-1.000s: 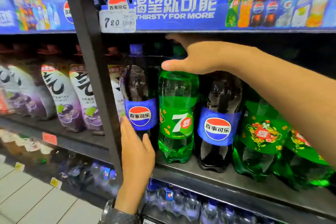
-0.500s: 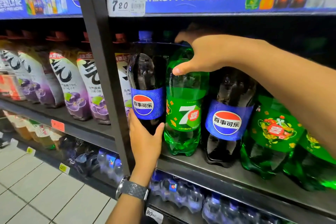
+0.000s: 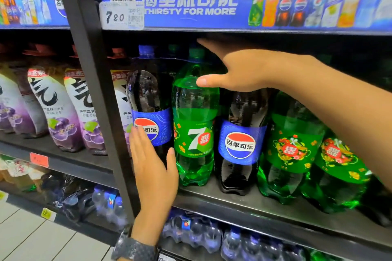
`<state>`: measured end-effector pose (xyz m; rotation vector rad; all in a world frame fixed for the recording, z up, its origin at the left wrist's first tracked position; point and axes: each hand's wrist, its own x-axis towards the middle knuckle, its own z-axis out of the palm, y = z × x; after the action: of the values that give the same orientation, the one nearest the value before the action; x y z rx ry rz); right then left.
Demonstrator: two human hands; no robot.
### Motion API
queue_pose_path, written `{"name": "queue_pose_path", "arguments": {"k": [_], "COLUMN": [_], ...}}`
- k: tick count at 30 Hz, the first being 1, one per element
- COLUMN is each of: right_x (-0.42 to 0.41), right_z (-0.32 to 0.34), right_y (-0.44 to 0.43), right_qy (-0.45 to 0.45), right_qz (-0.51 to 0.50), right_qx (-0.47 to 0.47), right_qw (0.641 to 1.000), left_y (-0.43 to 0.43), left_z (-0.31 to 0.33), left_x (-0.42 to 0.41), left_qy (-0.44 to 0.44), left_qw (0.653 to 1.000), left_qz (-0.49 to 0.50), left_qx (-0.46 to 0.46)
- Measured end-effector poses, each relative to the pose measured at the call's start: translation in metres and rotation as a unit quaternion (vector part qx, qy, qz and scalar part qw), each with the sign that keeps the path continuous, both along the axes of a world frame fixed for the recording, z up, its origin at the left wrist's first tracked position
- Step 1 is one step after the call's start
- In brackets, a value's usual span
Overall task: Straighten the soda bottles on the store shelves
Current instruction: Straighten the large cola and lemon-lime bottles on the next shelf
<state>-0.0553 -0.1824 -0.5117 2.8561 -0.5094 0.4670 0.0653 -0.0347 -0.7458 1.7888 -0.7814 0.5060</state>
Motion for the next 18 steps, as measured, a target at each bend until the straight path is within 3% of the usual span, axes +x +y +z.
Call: {"name": "queue_pose_path", "arguments": {"k": [4, 8, 12, 18], "right_x": [-0.069, -0.120, -0.139, -0.138], "right_z": [-0.002, -0.009, -0.006, 0.000], "right_y": [-0.018, -0.030, -0.039, -0.040], "right_qy": [-0.085, -0.084, -0.061, -0.039], "right_qz": [-0.023, -0.147, -0.202, -0.192], "right_qx": [-0.053, -0.076, 0.003, 0.045], "right_qw": [0.995, 0.983, 0.978, 0.980], "left_y": [-0.011, -0.038, -0.061, -0.071], "left_z": [0.015, 0.020, 0.003, -0.036], "left_x": [-0.076, -0.134, -0.180, -0.192], "left_qy": [-0.147, -0.178, -0.216, -0.178], "left_qw": [0.980, 0.951, 0.931, 0.920], "left_qz": [-0.136, -0.254, -0.274, -0.270], "left_qx": [-0.005, 0.008, 0.104, 0.222]}}
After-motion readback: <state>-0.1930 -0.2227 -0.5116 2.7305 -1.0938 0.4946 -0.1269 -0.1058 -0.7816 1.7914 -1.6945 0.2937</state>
